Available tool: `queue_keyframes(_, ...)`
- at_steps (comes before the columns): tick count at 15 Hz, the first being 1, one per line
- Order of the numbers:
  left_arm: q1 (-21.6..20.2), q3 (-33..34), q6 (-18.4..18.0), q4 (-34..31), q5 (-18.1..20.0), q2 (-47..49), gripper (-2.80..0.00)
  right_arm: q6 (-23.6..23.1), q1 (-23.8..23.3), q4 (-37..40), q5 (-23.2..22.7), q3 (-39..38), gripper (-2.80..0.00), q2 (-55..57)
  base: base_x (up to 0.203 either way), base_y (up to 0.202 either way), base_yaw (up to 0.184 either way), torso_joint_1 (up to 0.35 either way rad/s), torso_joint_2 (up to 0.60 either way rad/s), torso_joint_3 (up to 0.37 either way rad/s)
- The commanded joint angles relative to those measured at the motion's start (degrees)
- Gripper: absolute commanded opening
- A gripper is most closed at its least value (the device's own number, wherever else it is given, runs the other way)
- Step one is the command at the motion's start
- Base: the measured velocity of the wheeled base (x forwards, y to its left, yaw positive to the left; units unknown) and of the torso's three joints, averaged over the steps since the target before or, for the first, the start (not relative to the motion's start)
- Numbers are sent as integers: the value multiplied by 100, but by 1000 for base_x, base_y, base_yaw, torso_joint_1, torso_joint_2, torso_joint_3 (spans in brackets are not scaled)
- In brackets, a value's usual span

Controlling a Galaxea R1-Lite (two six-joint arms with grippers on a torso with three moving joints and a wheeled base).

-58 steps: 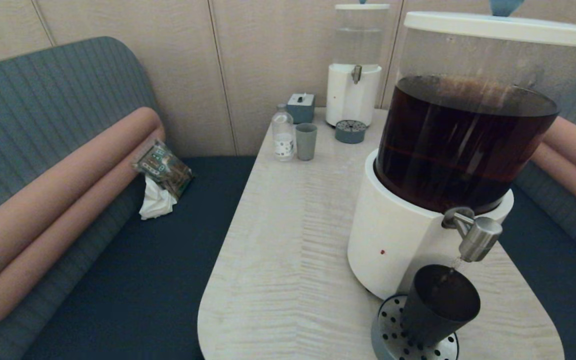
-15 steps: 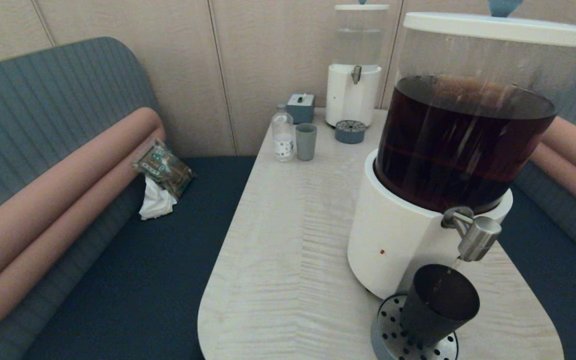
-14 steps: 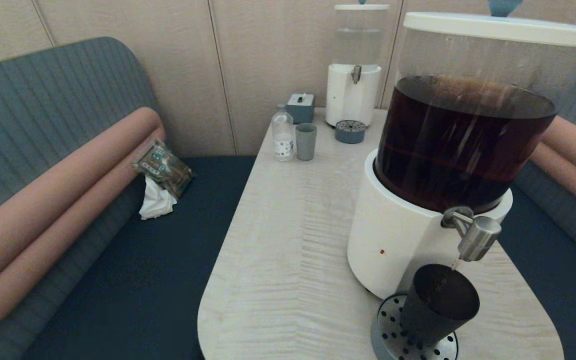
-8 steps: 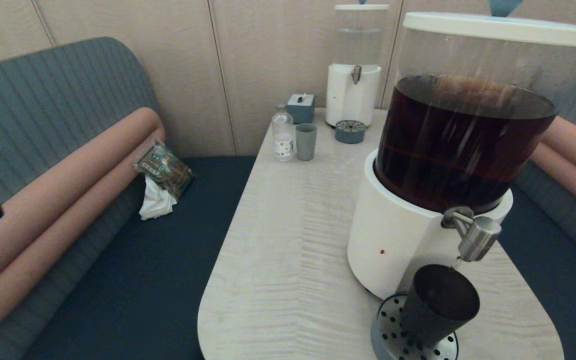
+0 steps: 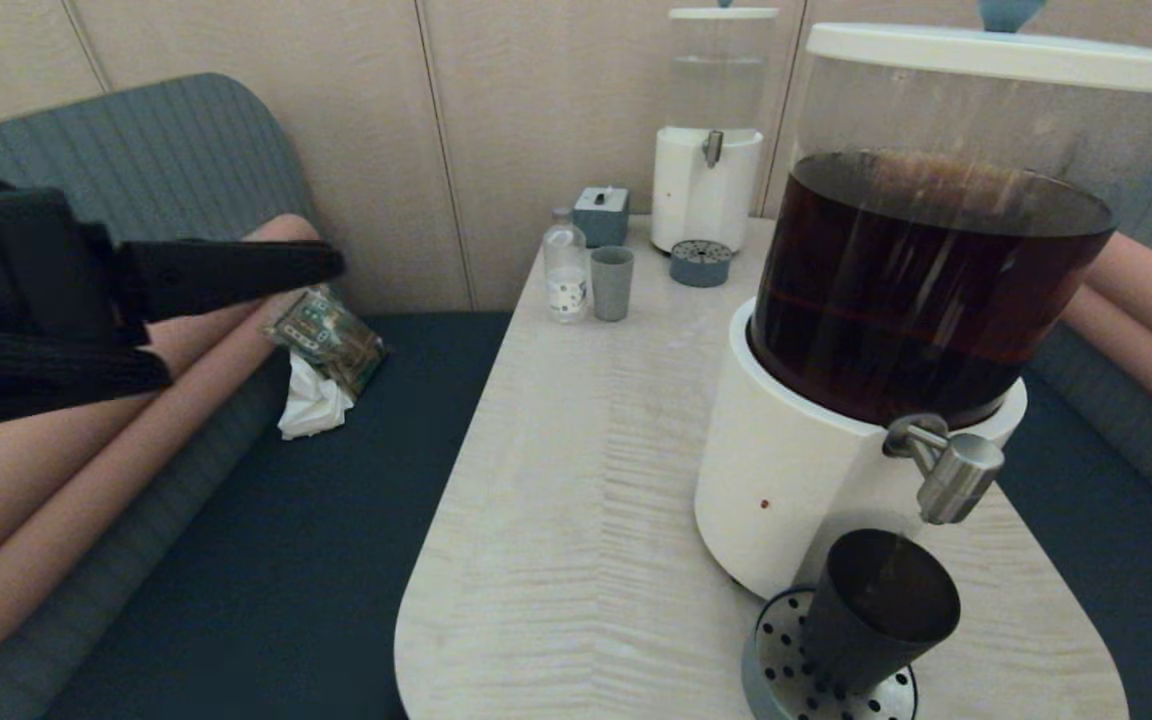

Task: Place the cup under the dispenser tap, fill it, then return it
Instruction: Turn off the faucet

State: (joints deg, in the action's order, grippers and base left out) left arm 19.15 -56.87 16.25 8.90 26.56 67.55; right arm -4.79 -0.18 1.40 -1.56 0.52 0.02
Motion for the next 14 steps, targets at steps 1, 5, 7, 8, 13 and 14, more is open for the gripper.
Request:
queue_keyframes(1, 289, 154, -1, 388, 86, 571, -280, -4, 1, 0, -2, 0, -280, -2, 0, 0, 0, 0, 0, 0)
queue_keyframes(5, 967, 393, -691, 1563, 490, 1464, -280, -4, 1, 0, -2, 0, -280, -2, 0, 0, 0, 0, 0, 0)
queue_keyframes(7, 1432, 416, -1442, 1695, 554, 1822, -280, -4, 1, 0, -2, 0, -280, -3, 0, 0, 0, 0, 0, 0)
queue_keyframes(8, 1622, 407, -1533, 1752, 687, 1935, -280, -4, 1, 0, -2, 0, -280, -2, 0, 0, 0, 0, 0, 0)
queue_keyframes(13, 1838, -70, -1741, 1714, 813, 2461, -280, -4, 1, 0, -2, 0, -280, -2, 0, 0, 0, 0, 0, 0)
queue_keyframes(14, 1921, -127, -1939, 1626, 795, 2509, -280, -8, 1, 0, -2, 0, -280, -2, 0, 0, 0, 0, 0, 0)
